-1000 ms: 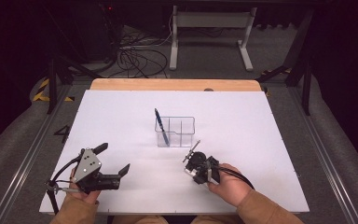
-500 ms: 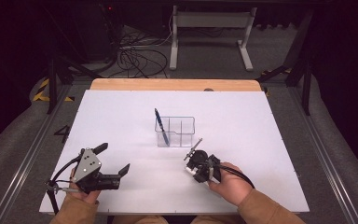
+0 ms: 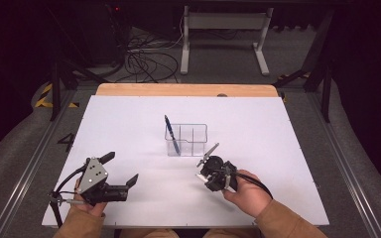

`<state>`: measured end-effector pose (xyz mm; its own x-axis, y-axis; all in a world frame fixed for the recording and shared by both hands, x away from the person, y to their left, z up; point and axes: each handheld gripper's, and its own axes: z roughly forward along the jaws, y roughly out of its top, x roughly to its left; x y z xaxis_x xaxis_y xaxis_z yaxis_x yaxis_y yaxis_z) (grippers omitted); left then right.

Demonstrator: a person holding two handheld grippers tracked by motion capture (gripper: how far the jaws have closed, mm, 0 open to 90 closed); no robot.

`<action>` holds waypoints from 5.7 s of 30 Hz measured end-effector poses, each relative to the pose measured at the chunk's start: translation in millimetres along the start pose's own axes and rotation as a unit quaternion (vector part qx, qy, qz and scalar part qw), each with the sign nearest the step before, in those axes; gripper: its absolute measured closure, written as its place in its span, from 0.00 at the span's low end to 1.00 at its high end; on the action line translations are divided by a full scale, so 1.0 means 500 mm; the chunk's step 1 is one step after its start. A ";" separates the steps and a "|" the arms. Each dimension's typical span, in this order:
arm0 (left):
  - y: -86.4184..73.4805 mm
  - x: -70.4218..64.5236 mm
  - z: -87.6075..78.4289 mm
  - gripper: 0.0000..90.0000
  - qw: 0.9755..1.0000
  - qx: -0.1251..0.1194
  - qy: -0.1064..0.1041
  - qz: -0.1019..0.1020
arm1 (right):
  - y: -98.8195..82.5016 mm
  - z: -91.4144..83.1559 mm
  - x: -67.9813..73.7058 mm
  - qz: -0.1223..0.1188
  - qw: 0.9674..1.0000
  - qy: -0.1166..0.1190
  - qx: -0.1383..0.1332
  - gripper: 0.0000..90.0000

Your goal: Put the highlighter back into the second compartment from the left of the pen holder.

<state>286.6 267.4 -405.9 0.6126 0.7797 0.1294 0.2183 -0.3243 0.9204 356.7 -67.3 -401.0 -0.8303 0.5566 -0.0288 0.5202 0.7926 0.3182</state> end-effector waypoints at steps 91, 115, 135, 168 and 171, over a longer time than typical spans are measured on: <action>-0.002 0.004 0.002 0.04 1.000 0.001 -0.002 -0.002 | 0.103 -0.157 -0.106 -0.012 0.864 0.010 -0.503 0.87; -0.003 0.004 0.003 0.04 1.000 0.002 -0.004 -0.003 | 0.160 -0.076 -0.145 0.015 0.865 0.016 -0.502 0.87; -0.003 0.005 0.003 0.04 1.000 0.001 -0.002 -0.002 | 0.174 -0.049 -0.150 0.023 0.869 0.020 -0.495 0.86; -0.003 0.004 0.002 0.04 1.000 0.001 -0.005 -0.002 | 0.172 -0.016 -0.154 0.048 0.891 0.023 -0.450 0.84; -0.003 0.004 0.002 0.04 1.000 0.003 -0.004 0.001 | 0.170 -0.019 -0.156 0.052 0.891 0.024 -0.451 0.78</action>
<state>288.4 269.2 -407.4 0.6195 0.7746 0.1276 0.2214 -0.3284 0.9182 463.9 -45.4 -362.8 -0.8057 0.5870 0.0793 0.2406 0.2020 0.9494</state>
